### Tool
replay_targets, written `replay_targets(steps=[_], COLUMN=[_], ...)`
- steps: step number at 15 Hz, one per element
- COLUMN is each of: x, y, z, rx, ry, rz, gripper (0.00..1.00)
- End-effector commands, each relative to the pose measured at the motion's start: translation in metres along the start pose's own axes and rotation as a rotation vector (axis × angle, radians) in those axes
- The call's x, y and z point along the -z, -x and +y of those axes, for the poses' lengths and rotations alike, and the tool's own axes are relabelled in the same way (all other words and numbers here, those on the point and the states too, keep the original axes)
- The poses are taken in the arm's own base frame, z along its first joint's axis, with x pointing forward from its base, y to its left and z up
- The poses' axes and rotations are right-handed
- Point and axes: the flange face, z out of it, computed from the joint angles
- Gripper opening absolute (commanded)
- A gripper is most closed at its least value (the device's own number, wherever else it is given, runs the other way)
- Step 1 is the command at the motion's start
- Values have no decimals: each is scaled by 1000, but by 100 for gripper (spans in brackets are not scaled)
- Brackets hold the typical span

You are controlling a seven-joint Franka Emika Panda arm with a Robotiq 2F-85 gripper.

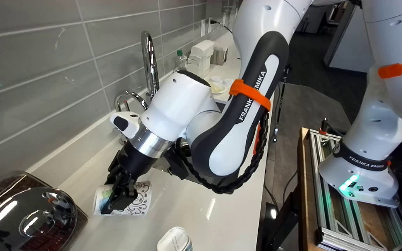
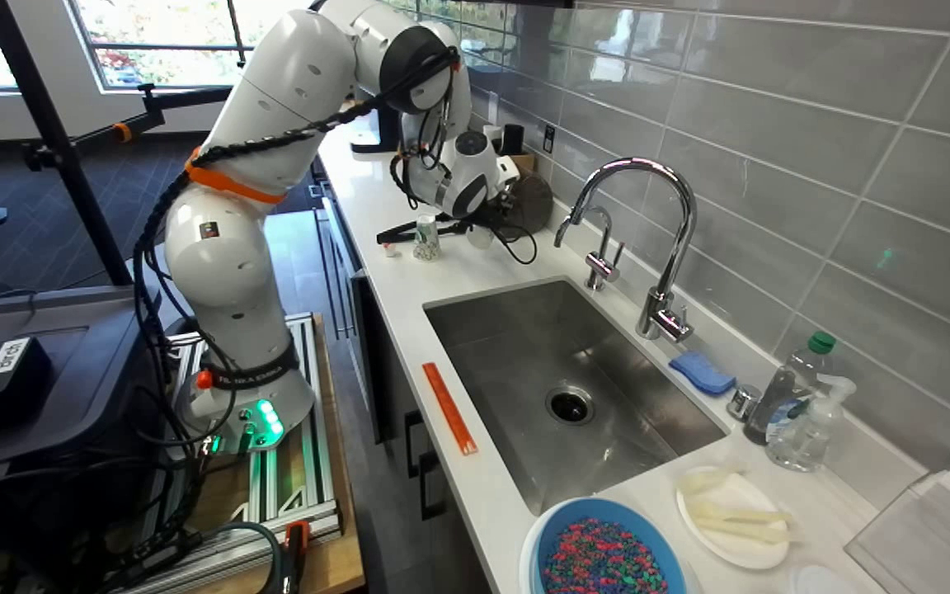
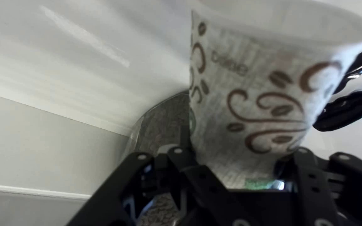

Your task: Turn the coffee cup at the back upside down.

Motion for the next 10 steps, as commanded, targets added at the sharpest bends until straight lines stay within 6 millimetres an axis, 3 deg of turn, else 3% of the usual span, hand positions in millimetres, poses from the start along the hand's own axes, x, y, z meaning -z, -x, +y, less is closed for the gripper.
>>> replay_targets(steps=[1,10], x=[10,39], y=[-1,-18], z=[-7,-7], rx=[-36,-77], ry=[3,49], rz=[41,202], gripper=[33,33])
